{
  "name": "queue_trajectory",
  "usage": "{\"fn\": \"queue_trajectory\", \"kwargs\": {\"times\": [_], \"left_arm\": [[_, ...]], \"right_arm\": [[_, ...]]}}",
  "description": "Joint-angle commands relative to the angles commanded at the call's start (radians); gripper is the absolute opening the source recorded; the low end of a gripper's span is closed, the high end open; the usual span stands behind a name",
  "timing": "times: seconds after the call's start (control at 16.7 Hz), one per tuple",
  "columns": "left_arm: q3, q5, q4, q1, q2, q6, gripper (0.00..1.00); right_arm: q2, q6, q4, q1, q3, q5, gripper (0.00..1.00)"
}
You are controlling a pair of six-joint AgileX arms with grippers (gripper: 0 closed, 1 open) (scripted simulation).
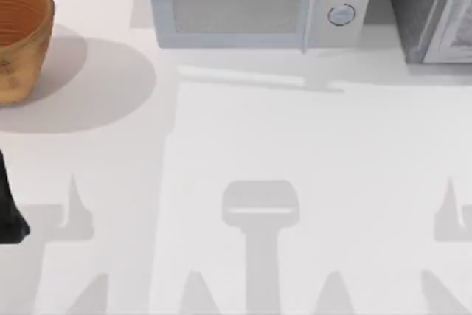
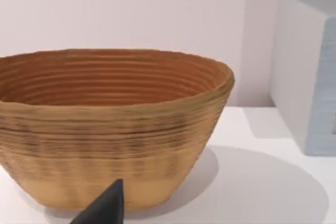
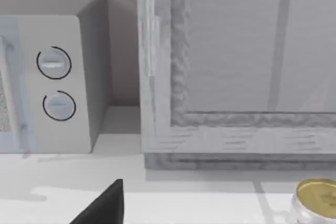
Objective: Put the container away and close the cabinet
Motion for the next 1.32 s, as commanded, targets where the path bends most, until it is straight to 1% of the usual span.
{"fn": "queue_trajectory", "kwargs": {"times": [0.24,0.36,0.54,0.84,1.32], "left_arm": [[0.000,0.000,0.000,0.000,0.000,0.000,1.00],[0.000,0.000,0.000,0.000,0.000,0.000,1.00],[0.000,0.000,0.000,0.000,0.000,0.000,1.00],[0.000,0.000,0.000,0.000,0.000,0.000,1.00],[0.000,0.000,0.000,0.000,0.000,0.000,1.00]], "right_arm": [[0.027,0.000,0.024,-0.003,0.005,-0.007,1.00],[0.090,-0.001,0.080,-0.013,0.015,-0.021,1.00],[0.249,-0.006,0.215,-0.040,0.037,-0.053,1.00],[0.642,-0.023,0.534,-0.114,0.084,-0.121,1.00],[1.412,-0.051,1.140,-0.266,0.165,-0.246,1.00]]}}
